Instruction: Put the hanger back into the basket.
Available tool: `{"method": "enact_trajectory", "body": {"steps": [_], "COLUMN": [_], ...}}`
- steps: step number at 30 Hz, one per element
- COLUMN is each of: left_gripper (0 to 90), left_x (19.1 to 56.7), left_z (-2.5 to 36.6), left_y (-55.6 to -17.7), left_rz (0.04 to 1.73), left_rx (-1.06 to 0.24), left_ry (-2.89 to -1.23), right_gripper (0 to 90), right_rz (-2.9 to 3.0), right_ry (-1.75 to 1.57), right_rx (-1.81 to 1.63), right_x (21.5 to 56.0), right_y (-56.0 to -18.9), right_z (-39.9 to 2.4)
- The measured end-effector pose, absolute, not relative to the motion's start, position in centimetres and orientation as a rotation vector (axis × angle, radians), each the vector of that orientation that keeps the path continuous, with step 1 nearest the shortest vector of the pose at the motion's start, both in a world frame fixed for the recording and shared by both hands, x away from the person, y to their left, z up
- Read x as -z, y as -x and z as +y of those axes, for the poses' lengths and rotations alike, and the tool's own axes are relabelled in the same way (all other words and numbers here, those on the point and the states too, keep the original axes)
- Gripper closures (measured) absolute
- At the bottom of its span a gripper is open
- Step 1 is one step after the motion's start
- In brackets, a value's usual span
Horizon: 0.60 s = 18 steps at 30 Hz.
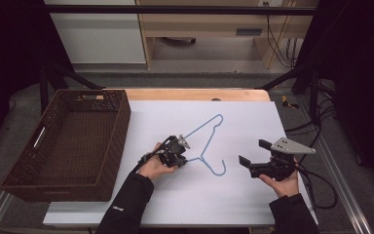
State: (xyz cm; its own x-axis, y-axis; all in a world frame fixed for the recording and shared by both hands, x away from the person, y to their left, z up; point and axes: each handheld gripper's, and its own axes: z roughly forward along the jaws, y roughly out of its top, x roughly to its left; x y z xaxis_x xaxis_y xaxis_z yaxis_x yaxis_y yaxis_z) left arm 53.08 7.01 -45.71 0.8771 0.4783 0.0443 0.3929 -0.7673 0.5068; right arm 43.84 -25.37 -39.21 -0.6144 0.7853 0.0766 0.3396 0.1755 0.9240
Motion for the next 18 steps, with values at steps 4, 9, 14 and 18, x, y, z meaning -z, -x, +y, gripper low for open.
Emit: {"method": "enact_trajectory", "body": {"steps": [4,9,14,18], "left_gripper": [84.5,83.5,83.9,84.9], "left_x": [45.58,45.59,45.6,45.57], "left_z": [6.58,6.47,6.39,6.27], "left_y": [-52.93,-52.95,-52.88,-52.77], "left_rz": [0.605,0.602,0.593,0.583], "left_rx": [-0.266,-0.265,-0.275,-0.288], "left_ry": [-2.584,-2.589,-2.596,-2.604], "right_gripper": [4.3,4.3,4.5,4.5], "right_rz": [2.04,2.035,2.042,2.046], "right_ry": [-1.059,-1.06,-1.056,-1.056], "right_rx": [-1.43,-1.439,-1.438,-1.438], "right_x": [39.21,39.17,39.25,39.27], "right_y": [-43.84,-43.84,-43.91,-43.92], "right_z": [-25.36,-25.39,-25.26,-25.19]}}
